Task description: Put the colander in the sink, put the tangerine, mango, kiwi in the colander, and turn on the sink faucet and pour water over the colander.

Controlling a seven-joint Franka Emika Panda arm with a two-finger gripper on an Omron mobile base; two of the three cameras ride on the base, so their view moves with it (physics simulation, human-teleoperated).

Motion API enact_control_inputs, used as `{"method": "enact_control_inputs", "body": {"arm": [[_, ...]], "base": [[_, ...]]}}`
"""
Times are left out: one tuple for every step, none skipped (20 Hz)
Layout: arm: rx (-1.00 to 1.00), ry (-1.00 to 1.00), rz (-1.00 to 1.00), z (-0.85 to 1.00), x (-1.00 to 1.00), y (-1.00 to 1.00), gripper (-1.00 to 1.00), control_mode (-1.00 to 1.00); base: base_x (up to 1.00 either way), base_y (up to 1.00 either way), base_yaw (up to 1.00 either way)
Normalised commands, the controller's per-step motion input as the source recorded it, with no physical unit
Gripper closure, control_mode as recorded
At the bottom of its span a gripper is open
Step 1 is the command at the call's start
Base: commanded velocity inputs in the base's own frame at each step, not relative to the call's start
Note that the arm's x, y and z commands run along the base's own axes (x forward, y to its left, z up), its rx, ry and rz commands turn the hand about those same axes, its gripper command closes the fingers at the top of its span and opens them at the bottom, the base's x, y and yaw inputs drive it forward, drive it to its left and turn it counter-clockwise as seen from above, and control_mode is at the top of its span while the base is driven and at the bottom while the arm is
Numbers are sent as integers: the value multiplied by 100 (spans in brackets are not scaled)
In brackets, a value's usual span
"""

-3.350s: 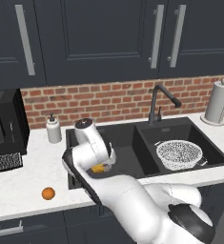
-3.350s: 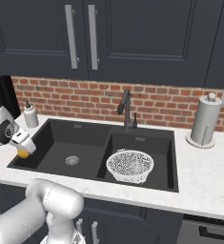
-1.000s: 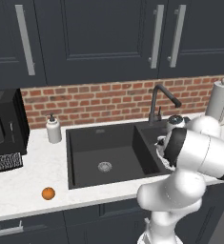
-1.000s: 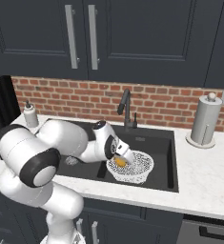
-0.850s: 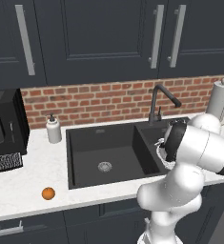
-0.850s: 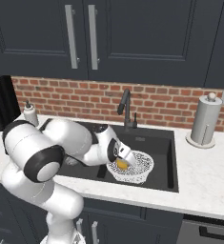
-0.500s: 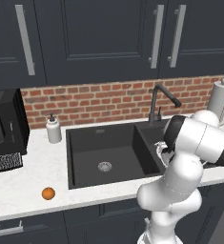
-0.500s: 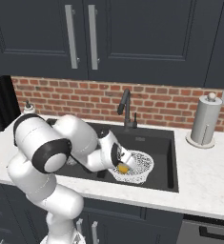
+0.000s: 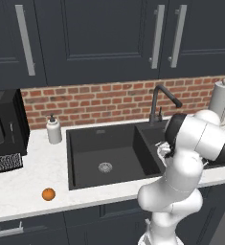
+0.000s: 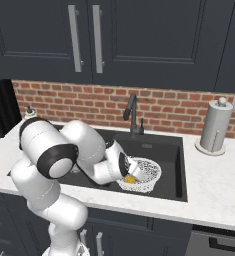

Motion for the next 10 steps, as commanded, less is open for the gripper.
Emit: {"method": "enact_control_inputs", "body": {"arm": [[0,-3,0,3,0,-9,-100,-100],[0,-5,0,23,-1,-3,-100,-100],[0,-5,0,29,-2,0,-100,-100],[0,-5,0,36,-2,0,-100,-100],[0,-9,0,49,-14,0,-100,-100],[0,-9,0,57,-15,0,-100,-100],[0,-10,0,75,-24,0,-100,-100],[0,-12,0,86,-30,0,-100,-100],[0,-13,0,92,-34,1,-100,-100],[0,-12,0,99,-33,15,-100,-100]], "base": [[0,0,0],[0,0,0],[0,0,0],[0,0,0],[0,0,0],[0,0,0],[0,0,0],[0,0,0],[0,0,0],[0,0,0]]}}
